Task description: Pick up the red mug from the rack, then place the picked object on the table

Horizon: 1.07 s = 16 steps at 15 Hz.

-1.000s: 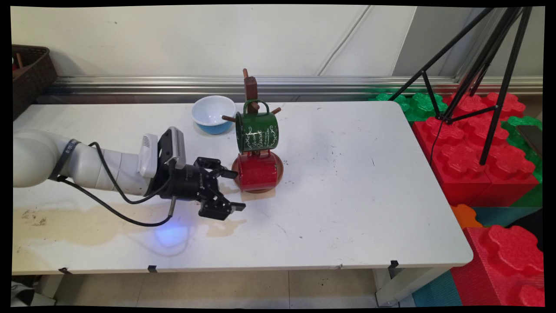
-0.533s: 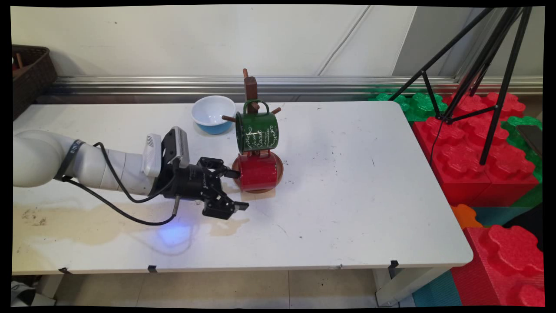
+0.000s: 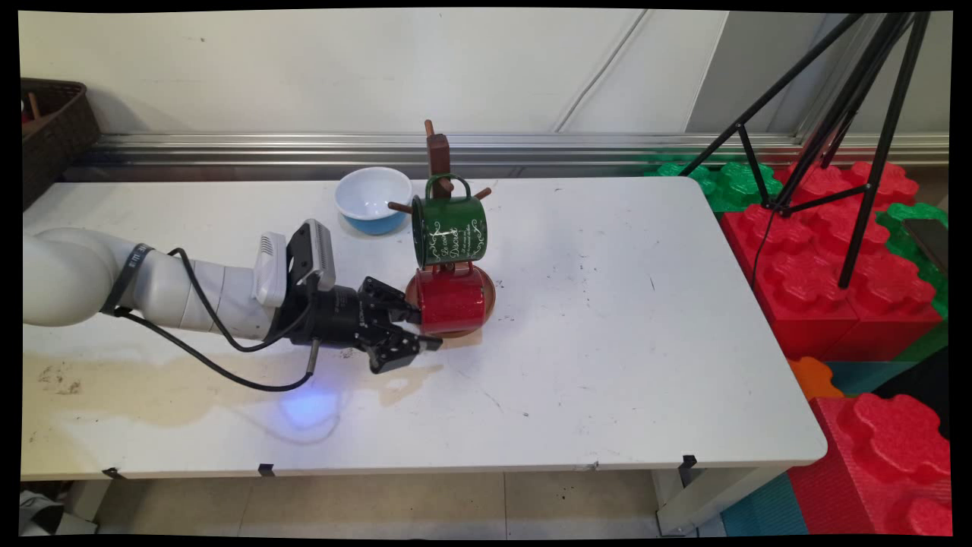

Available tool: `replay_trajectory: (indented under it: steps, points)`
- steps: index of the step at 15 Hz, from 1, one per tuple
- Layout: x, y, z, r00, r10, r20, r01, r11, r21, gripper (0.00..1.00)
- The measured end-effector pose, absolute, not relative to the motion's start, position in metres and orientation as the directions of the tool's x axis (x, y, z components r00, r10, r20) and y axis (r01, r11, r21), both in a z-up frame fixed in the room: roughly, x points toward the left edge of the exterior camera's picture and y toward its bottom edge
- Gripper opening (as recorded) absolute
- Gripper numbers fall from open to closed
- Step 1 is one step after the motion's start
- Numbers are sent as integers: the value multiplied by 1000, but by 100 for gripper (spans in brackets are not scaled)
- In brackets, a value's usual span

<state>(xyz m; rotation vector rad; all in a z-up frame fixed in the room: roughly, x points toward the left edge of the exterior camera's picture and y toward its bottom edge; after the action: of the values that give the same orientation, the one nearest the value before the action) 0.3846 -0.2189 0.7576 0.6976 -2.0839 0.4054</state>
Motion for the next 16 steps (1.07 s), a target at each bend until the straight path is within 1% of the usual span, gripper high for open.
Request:
replay_trajectory:
  steps: [11,16]
  points:
    - [386,-221,758,-454,-336,826,-619,785,-21,0]
    - [386,-221,764,-448,-333,829,-617,787,-17,0]
